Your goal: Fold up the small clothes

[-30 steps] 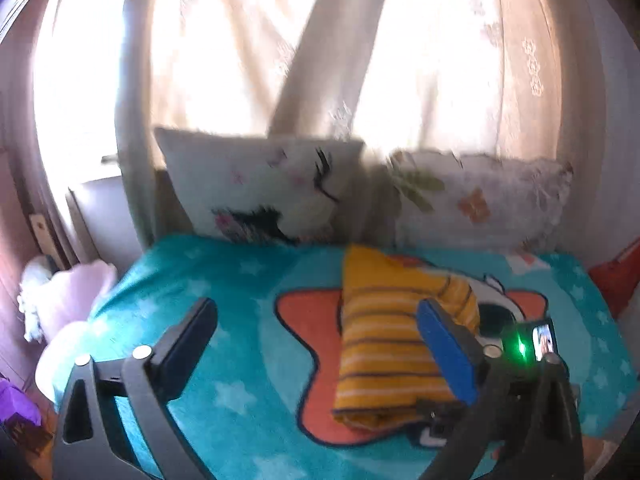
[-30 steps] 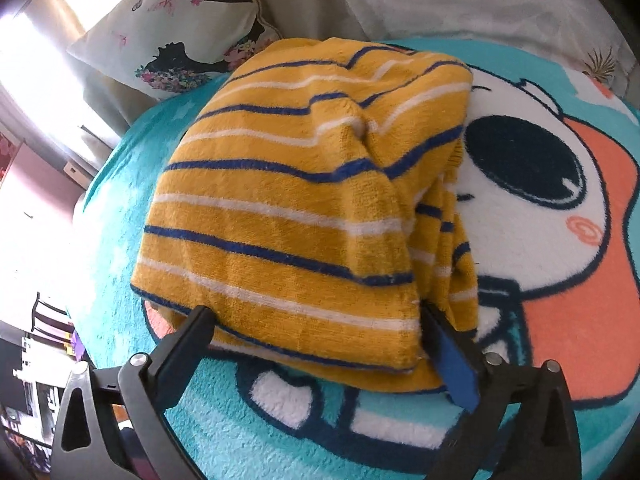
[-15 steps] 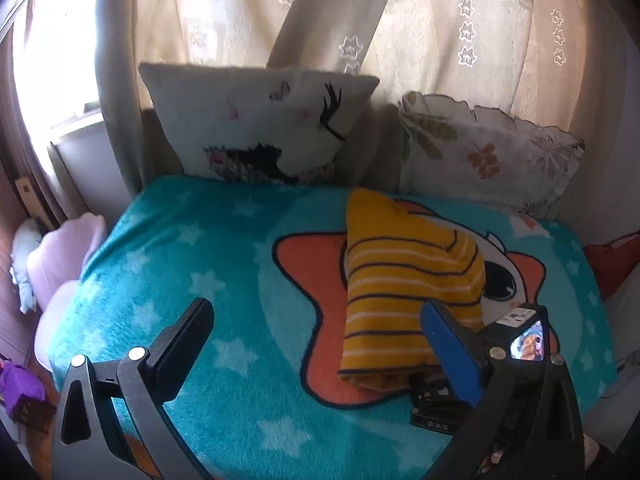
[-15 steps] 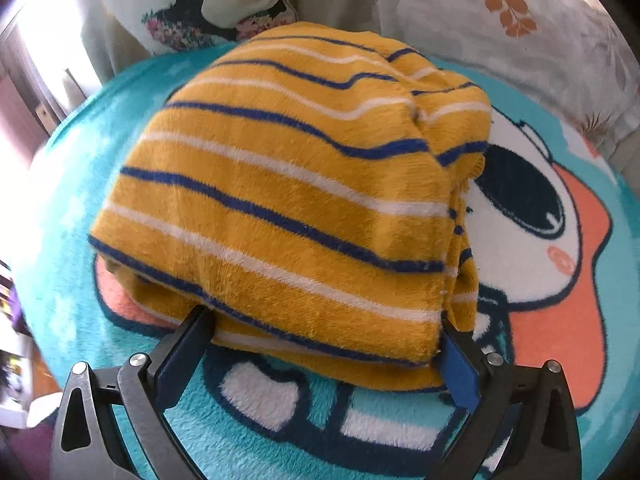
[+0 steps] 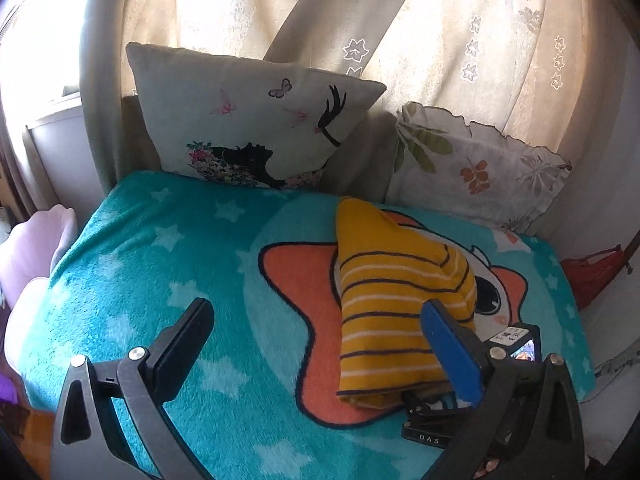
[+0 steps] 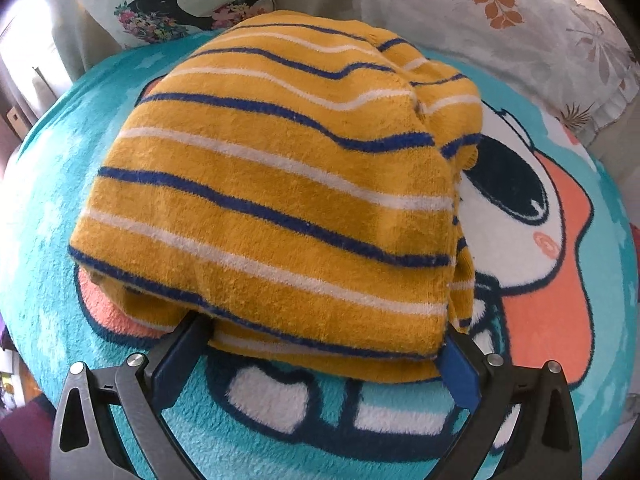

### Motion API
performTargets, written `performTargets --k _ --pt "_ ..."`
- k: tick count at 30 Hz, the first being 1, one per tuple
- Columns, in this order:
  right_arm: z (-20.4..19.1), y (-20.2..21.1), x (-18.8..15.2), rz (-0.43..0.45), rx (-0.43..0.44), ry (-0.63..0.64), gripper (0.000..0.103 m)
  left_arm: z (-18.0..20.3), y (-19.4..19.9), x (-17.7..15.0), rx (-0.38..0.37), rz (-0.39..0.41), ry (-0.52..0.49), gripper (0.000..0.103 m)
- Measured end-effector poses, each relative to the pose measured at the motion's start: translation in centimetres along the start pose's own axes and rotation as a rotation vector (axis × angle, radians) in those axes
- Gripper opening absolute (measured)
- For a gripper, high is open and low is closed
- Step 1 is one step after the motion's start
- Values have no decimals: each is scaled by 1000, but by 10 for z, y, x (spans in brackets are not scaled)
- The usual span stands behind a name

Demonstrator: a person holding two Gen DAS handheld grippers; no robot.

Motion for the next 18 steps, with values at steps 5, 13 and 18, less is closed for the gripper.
performTargets --k 5,13,18 --pt "-6 -2 5 -43 -20 -43 103 -11 -5 4 -15 -12 -3 103" --pt "0 4 24 -87 -41 -133 96 -33 -8 5 0 -15 -4 103" --pt "25 52 39 47 -29 -246 74 -57 -11 1 40 -39 21 103"
Point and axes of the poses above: each gripper's, at about its wrist camera, not at the fingertips, and y roughly against the way its jaws point, z to its right, x to its top, the point moved 1 cm from there along -y, roughly the way its jaws point, and after that the axes turned 2 degrees about x, right-handed, at the moved point
